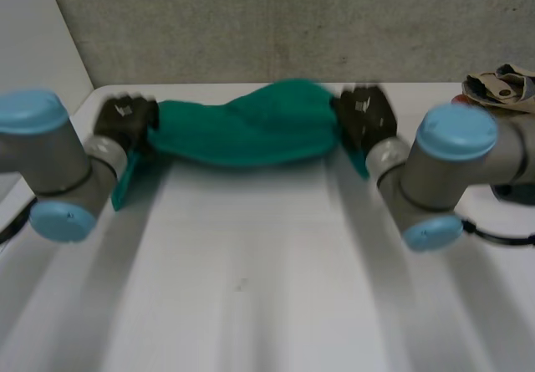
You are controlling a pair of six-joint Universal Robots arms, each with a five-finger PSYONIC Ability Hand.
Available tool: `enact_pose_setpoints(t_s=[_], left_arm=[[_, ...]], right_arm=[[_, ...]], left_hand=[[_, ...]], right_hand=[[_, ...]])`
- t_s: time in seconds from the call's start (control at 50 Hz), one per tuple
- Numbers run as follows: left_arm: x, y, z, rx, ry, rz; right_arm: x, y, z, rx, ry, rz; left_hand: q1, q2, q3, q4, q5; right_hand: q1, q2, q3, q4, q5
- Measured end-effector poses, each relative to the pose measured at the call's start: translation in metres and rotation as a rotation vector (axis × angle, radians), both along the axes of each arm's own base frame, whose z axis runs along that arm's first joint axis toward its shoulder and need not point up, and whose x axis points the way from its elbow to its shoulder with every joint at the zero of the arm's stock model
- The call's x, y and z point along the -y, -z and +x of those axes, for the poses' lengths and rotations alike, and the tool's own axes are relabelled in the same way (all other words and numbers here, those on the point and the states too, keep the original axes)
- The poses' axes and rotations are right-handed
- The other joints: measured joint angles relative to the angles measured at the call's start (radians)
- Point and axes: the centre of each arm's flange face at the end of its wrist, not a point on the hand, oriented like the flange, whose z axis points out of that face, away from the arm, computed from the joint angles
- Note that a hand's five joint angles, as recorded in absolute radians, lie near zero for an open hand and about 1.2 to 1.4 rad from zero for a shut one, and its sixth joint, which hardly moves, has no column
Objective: Fold the laundry.
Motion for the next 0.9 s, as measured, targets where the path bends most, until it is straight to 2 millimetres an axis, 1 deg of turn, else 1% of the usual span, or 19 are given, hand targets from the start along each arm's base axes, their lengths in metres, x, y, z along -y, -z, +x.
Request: enact_pose_setpoints(t_s=[0.04, 0.08, 0.12, 0.16, 0.18, 0.2, 0.22, 0.24, 0.26, 0.3, 0.42, 0.46, 0.48, 0.54, 0.66, 0.7, 0.72, 0.8, 0.9], left_arm=[[-0.007, 0.022, -0.002, 0.044, 0.029, 0.061], [-0.011, 0.035, -0.004, 0.081, 0.049, 0.104], [-0.016, 0.042, -0.005, 0.113, 0.062, 0.139], [-0.021, 0.044, -0.006, 0.149, 0.075, 0.176], [-0.021, 0.044, -0.006, 0.155, 0.076, 0.181], [-0.025, 0.042, -0.007, 0.176, 0.084, 0.202], [-0.027, 0.039, -0.007, 0.182, 0.086, 0.207], [-0.029, 0.036, -0.007, 0.188, 0.088, 0.211], [-0.032, 0.03, -0.008, 0.195, 0.09, 0.215], [-0.035, 0.021, -0.007, 0.199, 0.088, 0.215], [-0.041, -0.004, 0.001, 0.193, 0.049, 0.191], [-0.041, -0.008, 0.006, 0.189, 0.034, 0.187], [-0.041, -0.011, 0.012, 0.187, 0.02, 0.186], [-0.04, -0.013, 0.023, 0.182, 0.0, 0.191], [-0.034, -0.005, 0.049, 0.165, -0.018, 0.234], [-0.032, -0.002, 0.055, 0.158, -0.017, 0.246], [-0.028, 0.004, 0.065, 0.143, -0.008, 0.27], [-0.02, 0.015, 0.075, 0.119, 0.018, 0.304], [-0.01, 0.023, 0.082, 0.102, 0.034, 0.324]], right_arm=[[-0.002, 0.031, -0.003, -0.049, 0.004, 0.071], [-0.003, 0.05, -0.005, -0.08, 0.009, 0.109], [-0.003, 0.066, -0.006, -0.11, 0.017, 0.139], [-0.002, 0.076, -0.008, -0.138, 0.036, 0.155], [-0.002, 0.077, -0.009, -0.141, 0.039, 0.156], [-0.001, 0.078, -0.011, -0.156, 0.062, 0.164], [0.0, 0.075, -0.012, -0.156, 0.074, 0.163], [0.001, 0.072, -0.013, -0.154, 0.086, 0.162], [0.001, 0.065, -0.016, -0.146, 0.108, 0.162], [0.001, 0.056, -0.018, -0.13, 0.127, 0.162], [-0.002, 0.012, -0.033, -0.014, 0.17, 0.171], [-0.002, 0.01, -0.035, -0.007, 0.17, 0.174], [-0.005, -0.002, -0.043, 0.03, 0.165, 0.209], [-0.008, -0.007, -0.052, 0.047, 0.158, 0.263], [-0.013, -0.003, -0.071, 0.028, 0.145, 0.422], [-0.014, 0.001, -0.076, 0.015, 0.142, 0.467], [-0.015, 0.008, -0.081, -0.004, 0.133, 0.52], [-0.012, 0.024, -0.085, -0.042, 0.109, 0.557], [-0.002, 0.045, -0.084, -0.107, 0.076, 0.519]], left_hand=[[-0.059, -0.073, -0.069, -0.071, -0.073], [-0.075, -0.1, -0.097, -0.098, -0.102], [-0.112, -0.138, -0.138, -0.133, -0.138], [-0.261, -0.269, -0.271, -0.266, -0.271], [-0.261, -0.269, -0.271, -0.266, -0.271], [-0.312, -0.32, -0.313, -0.319, -0.323], [-0.421, -0.43, -0.433, -0.431, -0.432], [-0.421, -0.43, -0.433, -0.431, -0.432], [-0.523, -0.524, -0.528, -0.53, -0.535], [-0.536, -0.55, -0.555, -0.556, -0.559], [-0.549, -0.579, -0.566, -0.575, -0.563], [-0.551, -0.581, -0.566, -0.577, -0.563], [-0.551, -0.581, -0.566, -0.577, -0.563], [-0.551, -0.581, -0.566, -0.577, -0.563], [-0.546, -0.562, -0.564, -0.561, -0.558], [-0.536, -0.541, -0.553, -0.538, -0.544], [-0.459, -0.486, -0.495, -0.479, -0.479], [-0.43, -0.455, -0.459, -0.446, -0.446], [-0.43, -0.453, -0.457, -0.443, -0.443]], right_hand=[[0.0, 0.0, 0.0, 0.0, 0.0], [-0.022, -0.03, -0.032, -0.031, -0.03], [-0.222, -0.259, -0.259, -0.257, -0.254], [-0.546, -0.586, -0.58, -0.577, -0.591], [-0.589, -0.629, -0.623, -0.621, -0.622], [-0.719, -0.765, -0.762, -0.765, -0.779], [-0.804, -0.845, -0.849, -0.847, -0.857], [-0.853, -0.892, -0.894, -0.9, -0.906], [-0.904, -0.949, -0.956, -0.954, -0.953], [-0.915, -0.971, -0.979, -0.977, -0.957], [-0.915, -0.971, -0.98, -0.986, -0.957], [-0.915, -0.971, -0.98, -0.986, -0.957], [-0.915, -0.971, -0.98, -0.986, -0.957], [-0.915, -0.971, -0.98, -0.986, -0.957], [-0.86, -0.898, -0.91, -0.917, -0.895], [-0.818, -0.858, -0.868, -0.876, -0.858], [-0.748, -0.8, -0.801, -0.809, -0.784], [-0.638, -0.688, -0.697, -0.698, -0.679], [-0.629, -0.669, -0.685, -0.681, -0.659]])
